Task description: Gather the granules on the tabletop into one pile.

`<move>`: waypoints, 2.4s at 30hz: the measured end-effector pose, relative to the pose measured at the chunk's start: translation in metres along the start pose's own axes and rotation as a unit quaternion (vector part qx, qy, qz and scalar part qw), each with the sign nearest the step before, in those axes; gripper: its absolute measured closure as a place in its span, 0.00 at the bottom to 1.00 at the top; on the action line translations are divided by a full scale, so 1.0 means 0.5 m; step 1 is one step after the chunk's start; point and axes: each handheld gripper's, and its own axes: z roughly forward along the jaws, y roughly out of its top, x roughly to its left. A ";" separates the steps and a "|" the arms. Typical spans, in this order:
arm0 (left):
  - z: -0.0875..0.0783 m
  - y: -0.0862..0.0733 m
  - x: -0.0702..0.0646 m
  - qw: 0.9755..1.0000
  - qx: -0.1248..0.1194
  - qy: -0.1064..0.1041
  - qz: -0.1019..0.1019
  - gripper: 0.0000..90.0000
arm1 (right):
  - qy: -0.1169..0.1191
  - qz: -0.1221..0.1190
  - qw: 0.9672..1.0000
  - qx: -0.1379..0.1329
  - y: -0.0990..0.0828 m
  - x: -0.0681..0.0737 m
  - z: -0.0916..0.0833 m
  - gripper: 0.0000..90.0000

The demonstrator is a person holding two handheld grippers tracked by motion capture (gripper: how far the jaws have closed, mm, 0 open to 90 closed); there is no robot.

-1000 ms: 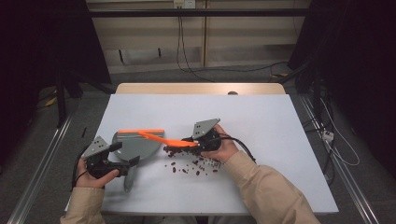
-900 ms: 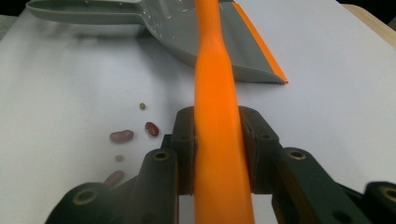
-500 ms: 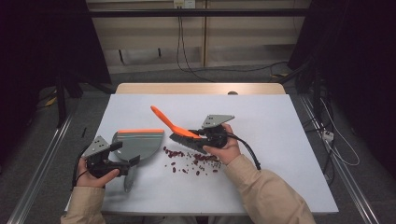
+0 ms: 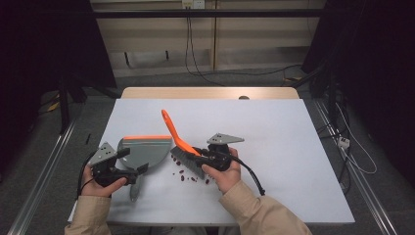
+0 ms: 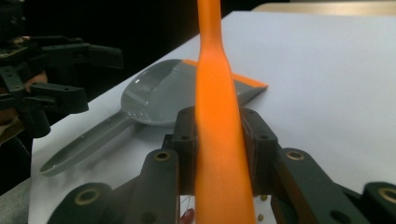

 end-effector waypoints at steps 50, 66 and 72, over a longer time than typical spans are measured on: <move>0.002 0.001 0.001 1.000 0.003 0.002 0.005 0.07 | -0.033 0.044 0.998 0.038 -0.050 -0.039 -0.045 0.79; 0.007 0.002 0.003 1.000 0.004 -0.001 0.005 0.07 | 0.002 0.068 0.997 0.023 -0.014 0.001 0.027 0.79; 0.009 0.001 0.004 1.000 0.004 -0.001 0.004 0.07 | -0.015 0.072 0.997 0.028 -0.014 -0.002 0.068 0.79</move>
